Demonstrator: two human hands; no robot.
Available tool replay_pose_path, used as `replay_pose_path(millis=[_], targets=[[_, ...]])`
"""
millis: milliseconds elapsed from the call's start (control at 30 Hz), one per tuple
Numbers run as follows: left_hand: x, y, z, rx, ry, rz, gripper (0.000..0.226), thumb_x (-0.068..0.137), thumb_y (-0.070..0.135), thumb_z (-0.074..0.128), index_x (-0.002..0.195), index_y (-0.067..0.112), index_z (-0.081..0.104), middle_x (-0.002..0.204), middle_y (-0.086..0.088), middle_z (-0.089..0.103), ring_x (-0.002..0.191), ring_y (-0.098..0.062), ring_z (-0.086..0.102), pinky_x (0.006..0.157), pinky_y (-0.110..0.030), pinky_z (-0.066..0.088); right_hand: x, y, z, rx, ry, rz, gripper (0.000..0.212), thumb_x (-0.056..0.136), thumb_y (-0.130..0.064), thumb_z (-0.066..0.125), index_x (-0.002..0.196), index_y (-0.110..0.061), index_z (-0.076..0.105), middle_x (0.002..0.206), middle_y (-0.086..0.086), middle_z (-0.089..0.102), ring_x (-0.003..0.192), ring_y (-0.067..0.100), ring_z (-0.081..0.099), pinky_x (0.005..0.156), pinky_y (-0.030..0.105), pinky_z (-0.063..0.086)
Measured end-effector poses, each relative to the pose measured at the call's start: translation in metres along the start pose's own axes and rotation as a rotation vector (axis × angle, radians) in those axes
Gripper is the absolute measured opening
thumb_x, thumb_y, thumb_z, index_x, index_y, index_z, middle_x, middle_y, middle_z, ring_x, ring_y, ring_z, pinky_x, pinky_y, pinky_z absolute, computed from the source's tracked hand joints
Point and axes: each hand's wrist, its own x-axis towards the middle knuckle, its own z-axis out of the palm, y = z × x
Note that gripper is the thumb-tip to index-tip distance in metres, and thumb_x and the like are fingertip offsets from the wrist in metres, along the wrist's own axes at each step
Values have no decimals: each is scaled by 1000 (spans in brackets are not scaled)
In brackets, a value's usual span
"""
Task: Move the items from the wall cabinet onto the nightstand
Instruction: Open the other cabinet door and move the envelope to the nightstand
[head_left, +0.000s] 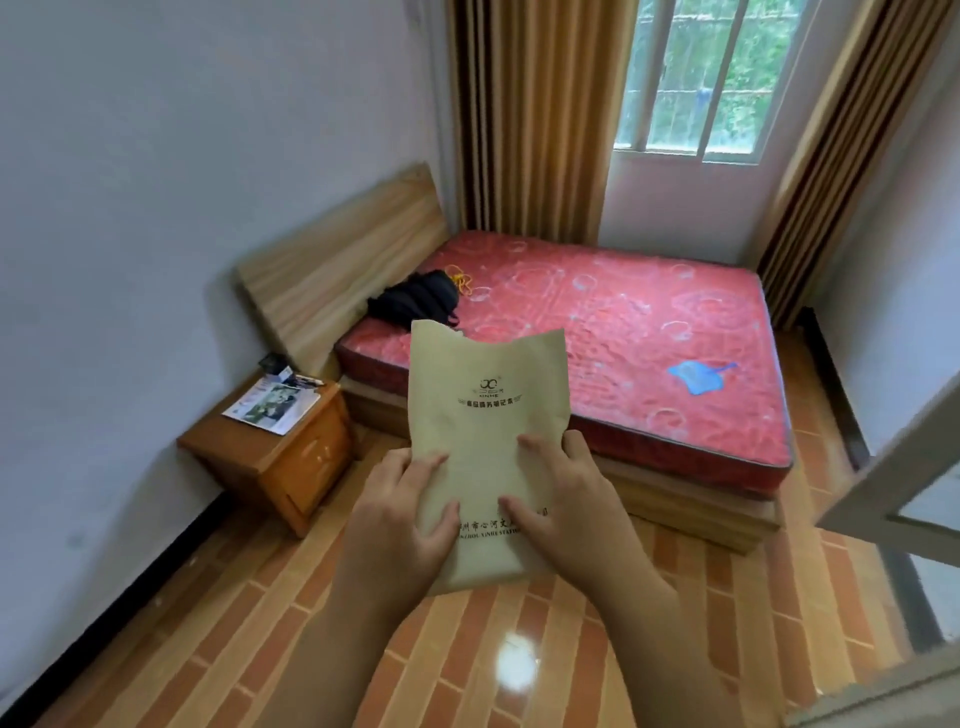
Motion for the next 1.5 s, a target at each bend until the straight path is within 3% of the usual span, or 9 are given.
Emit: replay_pose_path(millis=[233,433,833,1000,1167,1500], targets=[[41,-76,-12,9,53,-79,45,87,31,69,130,23,59,118,9,48,107,-9,51,90,-30,51,80,-25,66,7,-88,-67,65,86,-45,74,143,-35,45,126,-9,39,96,21,64,80,37,54],[99,-169,-39,10,77,-93,43,88,35,65,130,24,61,117,7,50,106,-12,52,89,-32,52,158,-64,120,-33,-146,-72,60,88,-46,71,141,-37,45,124,-11,37,97,20,61,83,39,55],[187,-344,-117,20,119,-164,40,89,24,71,128,27,63,111,9,54,108,-11,53,89,-29,51,305,-159,246,-6,-241,-112,56,89,-44,71,141,-38,49,124,-15,42,101,15,58,87,40,55],[199,-389,-134,16,156,-248,39,88,21,73,126,26,65,109,12,56,108,-12,54,89,-29,50,348,-179,289,-5,-312,-164,51,91,-42,70,138,-38,50,114,-19,41,96,8,57,84,38,56],[222,-428,-136,28,212,-328,37,88,30,64,125,26,66,107,13,55,109,-11,56,87,-33,52,400,-189,329,4,-378,-213,50,89,-43,67,136,-40,50,113,-18,41,93,9,59,81,40,57],[323,-486,-110,118,275,-461,37,90,20,72,126,25,66,108,13,54,107,-12,56,86,-30,52,552,-176,388,39,-517,-345,51,88,-41,67,137,-36,52,112,-14,40,90,14,60,80,43,56]])
